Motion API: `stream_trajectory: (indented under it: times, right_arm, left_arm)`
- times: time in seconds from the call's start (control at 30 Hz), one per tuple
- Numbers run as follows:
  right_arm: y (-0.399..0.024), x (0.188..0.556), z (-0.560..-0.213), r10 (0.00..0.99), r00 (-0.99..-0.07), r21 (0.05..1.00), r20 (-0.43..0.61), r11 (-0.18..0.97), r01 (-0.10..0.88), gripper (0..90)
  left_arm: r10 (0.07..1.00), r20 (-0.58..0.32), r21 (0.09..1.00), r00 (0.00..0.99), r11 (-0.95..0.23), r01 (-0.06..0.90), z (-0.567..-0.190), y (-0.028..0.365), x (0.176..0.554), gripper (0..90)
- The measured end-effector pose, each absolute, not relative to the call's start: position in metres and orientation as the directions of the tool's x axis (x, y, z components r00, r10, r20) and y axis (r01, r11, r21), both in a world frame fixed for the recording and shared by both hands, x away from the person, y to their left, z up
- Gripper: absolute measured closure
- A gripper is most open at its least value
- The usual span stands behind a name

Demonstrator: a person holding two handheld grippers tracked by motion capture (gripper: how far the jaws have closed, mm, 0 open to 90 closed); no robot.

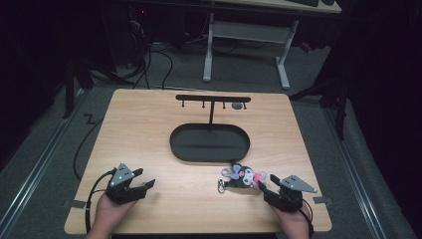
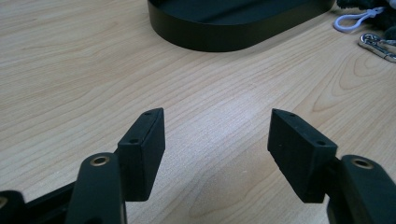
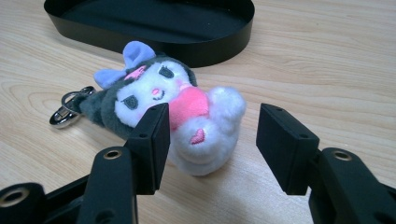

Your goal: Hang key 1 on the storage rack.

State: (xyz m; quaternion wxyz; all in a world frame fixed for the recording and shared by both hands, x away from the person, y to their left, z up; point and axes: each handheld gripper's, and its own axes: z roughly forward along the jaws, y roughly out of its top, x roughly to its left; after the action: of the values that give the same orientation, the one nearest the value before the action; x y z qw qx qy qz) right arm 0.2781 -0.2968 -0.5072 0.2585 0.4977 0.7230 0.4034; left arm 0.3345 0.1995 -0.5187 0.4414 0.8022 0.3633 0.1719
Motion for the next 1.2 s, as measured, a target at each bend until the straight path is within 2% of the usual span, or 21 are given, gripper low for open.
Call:
stream_trajectory:
  times: [0.53,0.67,0.93,1.2]
  right_arm:
    - [-0.296,0.275,-0.507,0.917,-0.400,0.798,-0.005,0.245,0.551,26.0]
    - [-0.292,0.274,-0.502,0.929,-0.371,0.797,-0.006,0.229,0.559,25.8]
    - [-0.287,0.276,-0.503,0.916,-0.399,0.750,-0.046,0.296,0.592,21.0]
    - [-0.285,0.279,-0.502,0.896,-0.435,0.662,-0.091,0.381,0.646,16.5]
  left_arm:
    - [0.721,-0.040,0.828,0.692,-0.364,0.427,-0.520,0.197,0.336,36.8]
    - [0.708,-0.039,0.816,0.705,-0.385,0.431,-0.521,0.195,0.336,33.8]
    - [0.708,-0.030,0.828,0.706,-0.378,0.414,-0.518,0.196,0.334,33.4]
    - [0.696,-0.036,0.826,0.717,-0.383,0.413,-0.520,0.191,0.337,33.4]
